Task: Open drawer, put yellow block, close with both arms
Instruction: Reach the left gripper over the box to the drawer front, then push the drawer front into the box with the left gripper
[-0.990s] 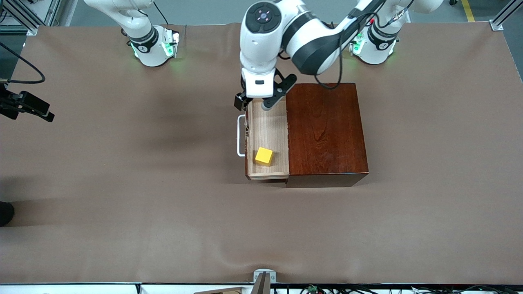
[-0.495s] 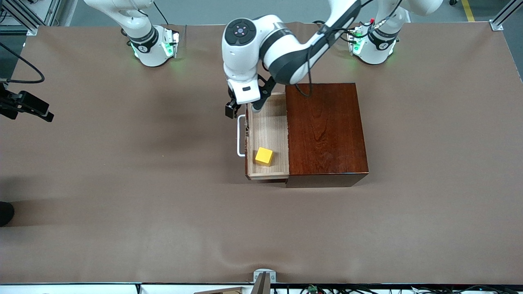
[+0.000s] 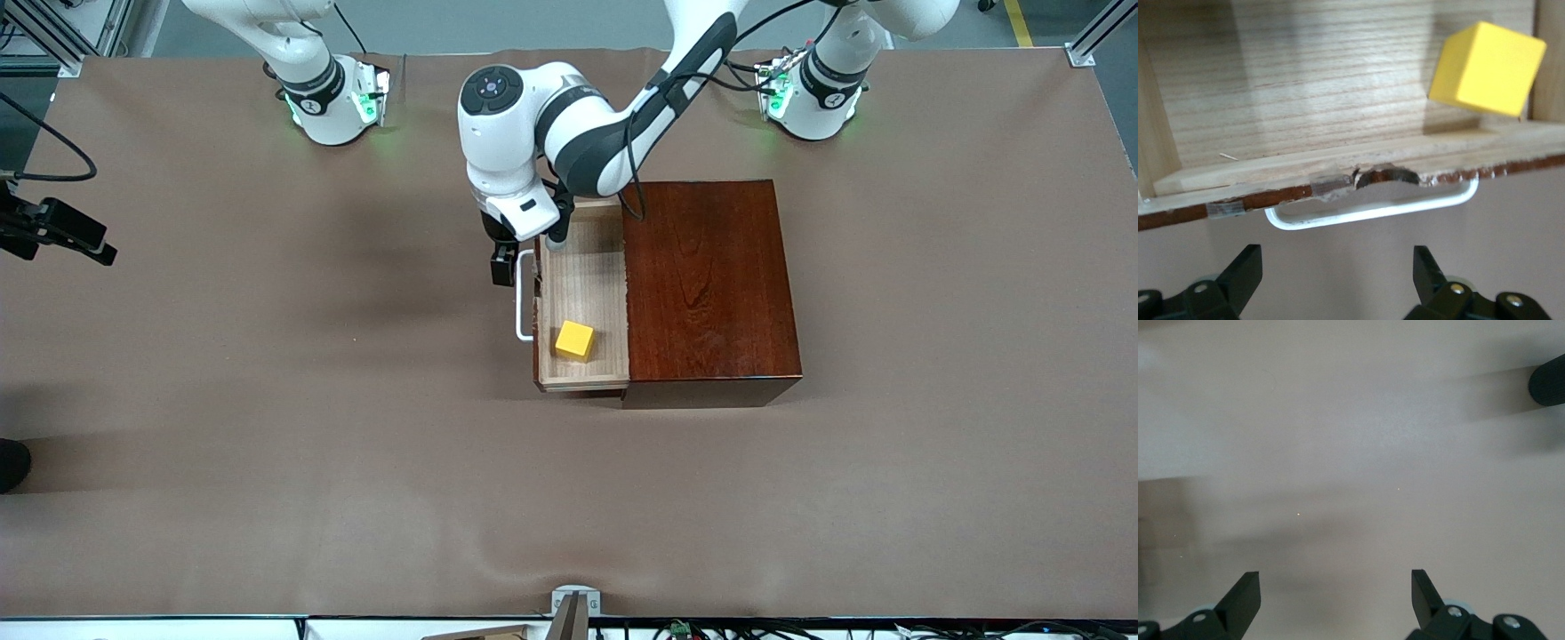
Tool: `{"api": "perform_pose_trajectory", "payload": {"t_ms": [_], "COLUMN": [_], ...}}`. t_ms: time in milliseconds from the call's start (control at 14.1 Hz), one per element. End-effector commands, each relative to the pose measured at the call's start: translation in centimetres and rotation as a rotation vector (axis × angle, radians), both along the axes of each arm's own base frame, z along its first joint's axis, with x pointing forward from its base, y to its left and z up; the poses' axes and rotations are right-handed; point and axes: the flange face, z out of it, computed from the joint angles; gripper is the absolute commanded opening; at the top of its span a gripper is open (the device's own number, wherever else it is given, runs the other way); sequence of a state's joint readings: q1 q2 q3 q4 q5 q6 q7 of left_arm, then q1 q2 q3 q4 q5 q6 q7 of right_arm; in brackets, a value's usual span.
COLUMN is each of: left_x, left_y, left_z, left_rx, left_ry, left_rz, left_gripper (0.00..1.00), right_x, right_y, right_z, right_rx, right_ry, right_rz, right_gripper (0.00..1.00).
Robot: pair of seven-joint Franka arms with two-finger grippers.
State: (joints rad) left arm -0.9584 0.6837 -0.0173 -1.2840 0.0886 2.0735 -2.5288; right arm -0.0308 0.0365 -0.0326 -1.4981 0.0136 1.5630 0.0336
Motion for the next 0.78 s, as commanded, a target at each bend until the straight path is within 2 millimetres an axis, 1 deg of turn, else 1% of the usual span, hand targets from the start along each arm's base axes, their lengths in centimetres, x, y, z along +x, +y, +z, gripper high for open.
{"api": "perform_pose_trajectory", "payload": {"t_ms": [0, 71, 141, 283, 354, 424, 495, 707], "left_x": [1.5, 1.7, 1.8, 2.7, 2.7, 2.7, 3.2, 3.7], "left_y": [0.2, 0.3, 0.2, 0.5, 0.6, 0.5, 0.9, 1.3], "left_z": [0.5, 0.5, -0.1, -1.0, -1.2, -1.6, -1.8, -2.0], "left_rx": [-0.018, -0.025, -0.030, -0.060, -0.062, -0.059, -0.066, -0.097], "left_ry": [-0.038, -0.036, -0.031, -0.004, 0.001, 0.008, 0.026, 0.089], "left_rz": [0.155, 0.176, 0.181, 0.202, 0.199, 0.181, 0.173, 0.121], "left_gripper": [1.00, 1.00, 1.00, 1.00, 1.00, 1.00, 1.00, 1.00], "right_x": [-0.3, -0.3, -0.4, -0.4, -0.4, -0.4, -0.4, -0.4], "right_y": [-0.2, -0.2, -0.2, -0.2, -0.2, -0.2, -0.2, -0.2], "right_z": [0.7, 0.8, 0.9, 0.9, 0.9, 0.9, 0.9, 0.9], "right_rx": [-0.004, -0.004, -0.004, -0.004, -0.004, -0.004, -0.004, -0.004], "right_ry": [-0.011, -0.014, -0.013, -0.013, -0.014, -0.014, -0.013, -0.013], "right_rz": [-0.011, -0.011, -0.011, -0.011, -0.011, -0.011, -0.009, -0.009], "right_gripper": [1.00, 1.00, 1.00, 1.00, 1.00, 1.00, 1.00, 1.00]}}
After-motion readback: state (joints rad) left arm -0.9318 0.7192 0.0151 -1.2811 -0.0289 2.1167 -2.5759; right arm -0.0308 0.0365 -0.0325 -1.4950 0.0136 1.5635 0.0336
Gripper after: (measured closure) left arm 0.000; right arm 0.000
